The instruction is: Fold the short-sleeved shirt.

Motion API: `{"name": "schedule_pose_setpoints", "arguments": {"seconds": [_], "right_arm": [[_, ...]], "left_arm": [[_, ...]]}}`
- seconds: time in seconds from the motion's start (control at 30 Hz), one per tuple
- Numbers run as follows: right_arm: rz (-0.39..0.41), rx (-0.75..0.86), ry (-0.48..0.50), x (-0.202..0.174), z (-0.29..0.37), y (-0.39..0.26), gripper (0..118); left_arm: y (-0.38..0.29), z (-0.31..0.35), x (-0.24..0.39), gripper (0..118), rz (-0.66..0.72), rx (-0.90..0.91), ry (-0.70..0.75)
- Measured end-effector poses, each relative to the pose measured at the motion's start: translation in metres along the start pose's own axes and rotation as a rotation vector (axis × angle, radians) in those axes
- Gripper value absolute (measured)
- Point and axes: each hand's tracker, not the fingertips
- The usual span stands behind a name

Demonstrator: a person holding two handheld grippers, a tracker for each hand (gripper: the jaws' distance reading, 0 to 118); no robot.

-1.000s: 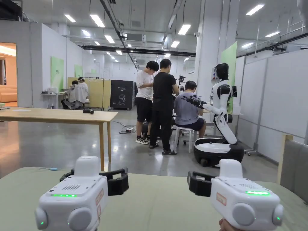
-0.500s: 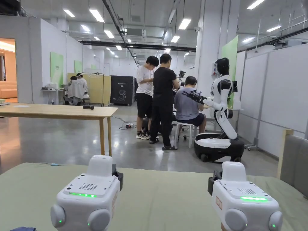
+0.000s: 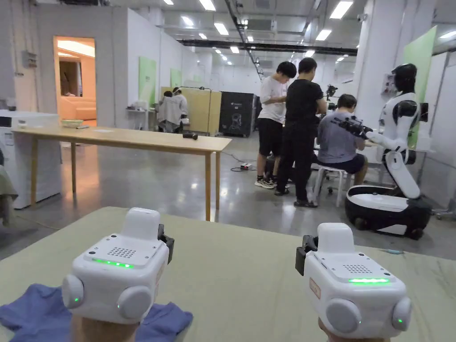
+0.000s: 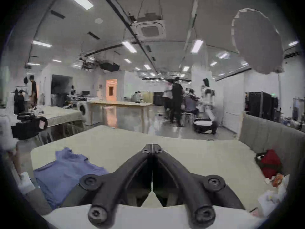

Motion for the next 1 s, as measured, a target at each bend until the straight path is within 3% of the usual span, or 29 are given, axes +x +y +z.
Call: {"name": "schedule_pose_setpoints", "arguments": {"seconds": [0.2, 0.33, 0.37, 0.4, 0.43, 0.47, 0.5, 0.57, 0.77, 0.83, 0.87, 0.9, 0.93, 0.97, 1.0], "right_arm": [[0.004, -0.058, 0.216, -0.099, -0.032, -0.025, 0], [0.012, -0.087, 0.264, -0.127, -0.045, -0.042, 0], [0.016, -0.100, 0.276, -0.130, -0.049, -0.046, 0], [0.019, -0.110, 0.280, -0.133, -0.054, -0.050, 0], [0.025, -0.118, 0.282, -0.133, -0.056, -0.055, 0], [0.034, -0.126, 0.282, -0.133, -0.060, -0.060, 0], [0.047, -0.136, 0.280, -0.132, -0.065, -0.064, 0], [0.071, -0.150, 0.263, -0.129, -0.071, -0.073, 0], [0.051, -0.225, 0.194, -0.103, -0.095, -0.095, 0], [0.044, -0.258, 0.169, -0.094, -0.102, -0.103, 0], [0.042, -0.271, 0.157, -0.090, -0.105, -0.107, 0], [0.042, -0.282, 0.146, -0.087, -0.107, -0.110, 0], [0.041, -0.288, 0.140, -0.084, -0.108, -0.112, 0], [0.033, -0.292, 0.136, -0.081, -0.107, -0.114, 0], [0.018, -0.298, 0.131, -0.078, -0.107, -0.115, 0]], "left_arm": [[-0.055, -0.021, -0.100, 0, 0.034, -0.320, 0.070], [-0.100, -0.052, -0.134, 0, 0.140, -0.479, 0.043], [-0.111, -0.064, -0.137, 7, 0.154, -0.499, 0.037], [-0.122, -0.075, -0.138, 25, 0.152, -0.521, 0.039], [-0.130, -0.087, -0.137, 60, 0.139, -0.533, 0.037], [-0.142, -0.103, -0.134, 111, 0.136, -0.567, 0.020], [-0.152, -0.117, -0.130, 118, 0.138, -0.587, -0.011], [-0.163, -0.139, -0.118, 118, 0.126, -0.620, -0.037], [-0.230, -0.199, -0.080, 117, 0.122, -0.766, -0.102], [-0.250, -0.209, -0.074, 100, 0.064, -0.827, -0.065], [-0.260, -0.214, -0.078, 97, 0.023, -0.863, -0.044], [-0.256, -0.210, -0.086, 90, 0.093, -0.823, -0.075], [-0.249, -0.208, -0.088, 69, 0.116, -0.801, -0.065], [-0.242, -0.206, -0.091, 25, 0.112, -0.790, -0.059], [-0.238, -0.205, -0.099, 2, 0.128, -0.763, -0.063]]}}
